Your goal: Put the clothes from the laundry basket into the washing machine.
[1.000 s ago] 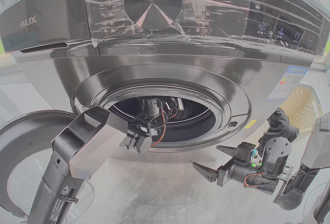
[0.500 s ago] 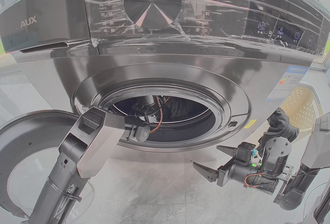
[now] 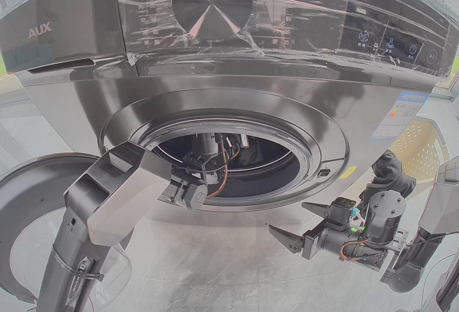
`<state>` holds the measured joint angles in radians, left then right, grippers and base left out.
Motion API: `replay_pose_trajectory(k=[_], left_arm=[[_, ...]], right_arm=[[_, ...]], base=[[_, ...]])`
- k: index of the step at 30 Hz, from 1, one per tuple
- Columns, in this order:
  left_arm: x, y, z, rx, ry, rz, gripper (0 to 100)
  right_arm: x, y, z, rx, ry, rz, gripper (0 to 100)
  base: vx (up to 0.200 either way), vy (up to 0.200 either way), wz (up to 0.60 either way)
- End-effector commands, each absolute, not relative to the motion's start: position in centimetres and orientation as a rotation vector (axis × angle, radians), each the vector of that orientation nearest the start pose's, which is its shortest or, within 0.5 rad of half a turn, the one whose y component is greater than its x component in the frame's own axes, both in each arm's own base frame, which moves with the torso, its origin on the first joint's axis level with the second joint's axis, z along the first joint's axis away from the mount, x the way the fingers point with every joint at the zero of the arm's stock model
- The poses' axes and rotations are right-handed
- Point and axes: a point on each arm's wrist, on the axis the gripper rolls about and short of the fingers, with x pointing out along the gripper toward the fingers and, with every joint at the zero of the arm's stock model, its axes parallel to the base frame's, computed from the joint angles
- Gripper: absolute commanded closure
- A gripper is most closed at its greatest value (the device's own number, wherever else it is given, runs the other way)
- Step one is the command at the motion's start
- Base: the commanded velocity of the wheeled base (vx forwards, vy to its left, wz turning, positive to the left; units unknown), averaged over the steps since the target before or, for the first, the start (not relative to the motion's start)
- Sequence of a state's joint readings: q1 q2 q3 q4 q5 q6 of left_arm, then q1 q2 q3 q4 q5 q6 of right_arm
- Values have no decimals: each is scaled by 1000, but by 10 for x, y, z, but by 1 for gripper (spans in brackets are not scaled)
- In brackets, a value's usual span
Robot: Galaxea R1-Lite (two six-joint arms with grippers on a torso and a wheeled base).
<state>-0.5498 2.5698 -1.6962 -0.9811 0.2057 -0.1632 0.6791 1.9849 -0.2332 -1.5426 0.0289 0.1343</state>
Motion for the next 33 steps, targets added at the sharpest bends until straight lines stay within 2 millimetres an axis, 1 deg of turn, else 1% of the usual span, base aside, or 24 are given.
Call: replay_pose_trajectory(k=[1,2,3,4,6,9,11,12,13,17,22,24,28,29,33], left_arm=[[373,-257,107,-79,41,-413,0],[369,-255,106,-68,50,-414,0],[359,-252,104,-47,71,-427,0],[358,-252,104,-44,73,-429,0],[340,-249,101,-28,108,-462,0],[328,-248,99,-22,115,-479,0],[316,-250,95,-14,125,-500,0],[316,-250,95,-14,125,-500,0],[308,-249,92,-10,132,-512,0],[295,-249,81,-3,137,-532,0],[295,-243,78,9,99,-523,0],[300,-240,79,5,89,-511,0],[307,-244,71,6,99,-536,0],[310,-245,69,6,99,-539,0],[335,-253,47,9,106,-522,0]], right_arm=[[205,165,70,62,242,687,0],[205,165,70,62,242,685,0],[205,165,70,62,242,685,0],[205,165,70,63,241,686,0],[205,165,71,63,238,684,0],[205,164,71,64,238,683,0],[206,163,71,64,238,681,0],[206,163,71,64,238,681,0],[206,163,71,64,238,681,0],[205,163,71,64,238,681,0],[205,163,73,66,232,682,0],[206,163,73,65,230,682,0],[205,164,72,66,232,682,0],[205,164,72,66,232,682,0],[205,164,73,66,230,684,0]], base=[[0,0,0],[0,0,0],[0,0,0],[0,0,0],[0,0,0],[0,0,0],[0,0,0],[0,0,0],[0,0,0],[0,0,0],[0,0,0],[0,0,0],[0,0,0],[0,0,0],[0,0,0]])
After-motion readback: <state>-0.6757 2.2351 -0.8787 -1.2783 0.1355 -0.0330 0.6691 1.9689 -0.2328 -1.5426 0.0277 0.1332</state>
